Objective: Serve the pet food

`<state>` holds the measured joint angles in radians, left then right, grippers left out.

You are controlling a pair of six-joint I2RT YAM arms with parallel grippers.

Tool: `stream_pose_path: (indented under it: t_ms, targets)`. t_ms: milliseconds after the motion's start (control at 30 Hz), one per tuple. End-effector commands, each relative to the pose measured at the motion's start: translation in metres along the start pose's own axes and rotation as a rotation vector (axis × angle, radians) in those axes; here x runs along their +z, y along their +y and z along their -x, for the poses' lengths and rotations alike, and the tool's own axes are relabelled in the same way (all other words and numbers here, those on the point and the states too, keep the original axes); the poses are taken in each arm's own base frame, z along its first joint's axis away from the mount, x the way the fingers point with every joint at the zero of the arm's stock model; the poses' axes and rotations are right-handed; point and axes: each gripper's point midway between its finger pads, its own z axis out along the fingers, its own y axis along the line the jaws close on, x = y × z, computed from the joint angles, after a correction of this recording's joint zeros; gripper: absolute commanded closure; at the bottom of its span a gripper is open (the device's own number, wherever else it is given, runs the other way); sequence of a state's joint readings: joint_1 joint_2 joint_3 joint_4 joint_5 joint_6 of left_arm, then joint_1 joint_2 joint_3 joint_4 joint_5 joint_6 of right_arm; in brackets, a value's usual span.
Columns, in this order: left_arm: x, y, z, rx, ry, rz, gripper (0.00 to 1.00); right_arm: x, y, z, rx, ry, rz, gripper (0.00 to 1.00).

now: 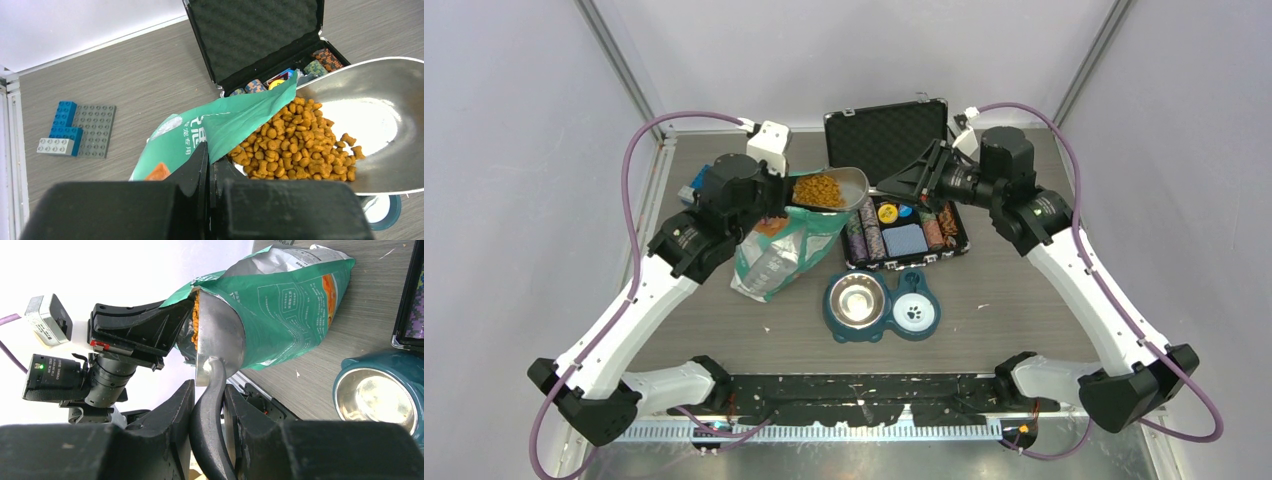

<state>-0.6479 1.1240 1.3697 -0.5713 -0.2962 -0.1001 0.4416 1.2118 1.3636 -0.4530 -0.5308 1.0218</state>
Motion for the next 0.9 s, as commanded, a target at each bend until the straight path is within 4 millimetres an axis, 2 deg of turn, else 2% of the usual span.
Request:
stream_pose_path:
  t_ms: [0,200,467,667,867]
  targets:
    - [-0.020,0.022,0.056,-0.049,-0.190,0.088,1.00,-0.019,-0.006,0.028,-0.042,-0.148,-0.025,0.95]
    - [-0.017,0.025,0.056,-0.037,-0.180,0.108,1.00,-0.025,-0.011,0.029,-0.044,-0.143,-0.032,0.95]
    - [-0.020,0.019,0.058,-0.049,-0.180,0.073,1.00,-0.018,-0.016,0.026,-0.009,-0.122,0.016,0.95]
    - [-0.021,0.027,0.060,-0.070,-0.167,0.119,1.00,-0.014,-0.012,0.025,-0.001,-0.106,0.069,0.95]
    - [-0.024,0.030,0.061,-0.104,-0.145,0.133,1.00,-0.011,-0.020,0.019,0.043,-0.106,0.155,0.95]
